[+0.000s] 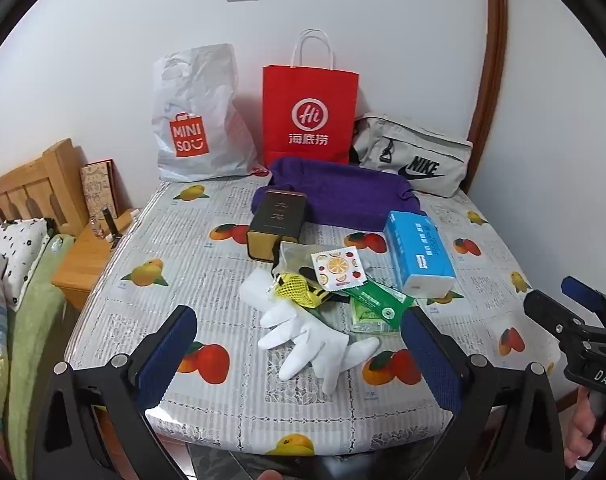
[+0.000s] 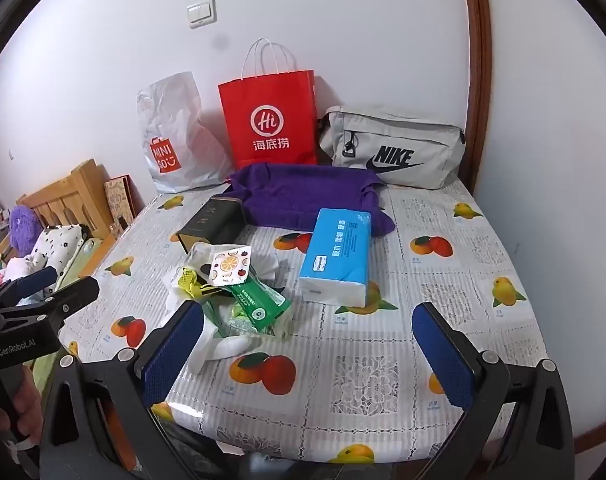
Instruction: Organize soft objects
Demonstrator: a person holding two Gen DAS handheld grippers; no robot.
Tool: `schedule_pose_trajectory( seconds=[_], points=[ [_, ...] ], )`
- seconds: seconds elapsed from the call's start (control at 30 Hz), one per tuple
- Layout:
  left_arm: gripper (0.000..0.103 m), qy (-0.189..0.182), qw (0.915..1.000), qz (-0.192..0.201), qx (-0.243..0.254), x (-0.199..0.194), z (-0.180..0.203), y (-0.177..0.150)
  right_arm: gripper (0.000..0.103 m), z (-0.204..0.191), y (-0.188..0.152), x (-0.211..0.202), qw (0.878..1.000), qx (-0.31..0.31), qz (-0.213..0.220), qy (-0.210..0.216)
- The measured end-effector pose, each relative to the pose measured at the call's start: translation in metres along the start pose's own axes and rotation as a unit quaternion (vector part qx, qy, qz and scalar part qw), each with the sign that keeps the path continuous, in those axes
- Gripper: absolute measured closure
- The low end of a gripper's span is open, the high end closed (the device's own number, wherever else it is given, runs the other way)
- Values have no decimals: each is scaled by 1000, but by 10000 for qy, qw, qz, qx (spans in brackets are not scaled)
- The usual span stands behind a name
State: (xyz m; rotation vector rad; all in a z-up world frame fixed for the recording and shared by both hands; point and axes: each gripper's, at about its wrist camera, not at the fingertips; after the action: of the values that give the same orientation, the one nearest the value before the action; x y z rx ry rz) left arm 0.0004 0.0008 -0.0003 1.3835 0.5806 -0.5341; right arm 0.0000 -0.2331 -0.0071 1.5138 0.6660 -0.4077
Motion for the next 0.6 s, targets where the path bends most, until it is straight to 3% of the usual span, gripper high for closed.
schedule_pose_trajectory(
  seconds=[0.2,0.33,0.6],
  points=[
    [0,13,9999,60,161,-5,10,5,0,-1,0,-1,10000,-24,-16,-35],
    [0,-164,9997,87,143,-6,9,4,0,-3,-1,3,10000,-41,-15,-25],
    [0,-2,9997,175,189,-9,7,1,0,-5,0,-2,10000,-44,3,-47]
  ],
)
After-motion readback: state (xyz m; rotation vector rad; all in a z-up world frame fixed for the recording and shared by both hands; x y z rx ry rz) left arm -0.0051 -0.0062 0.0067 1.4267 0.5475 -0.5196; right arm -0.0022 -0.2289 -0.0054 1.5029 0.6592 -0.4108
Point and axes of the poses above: each gripper's, at about its wrist camera, not at the fingertips, and x roughly the way its jaws point, z to its right, y to its top, and after that the axes turned 1 degree about -x, right-handed
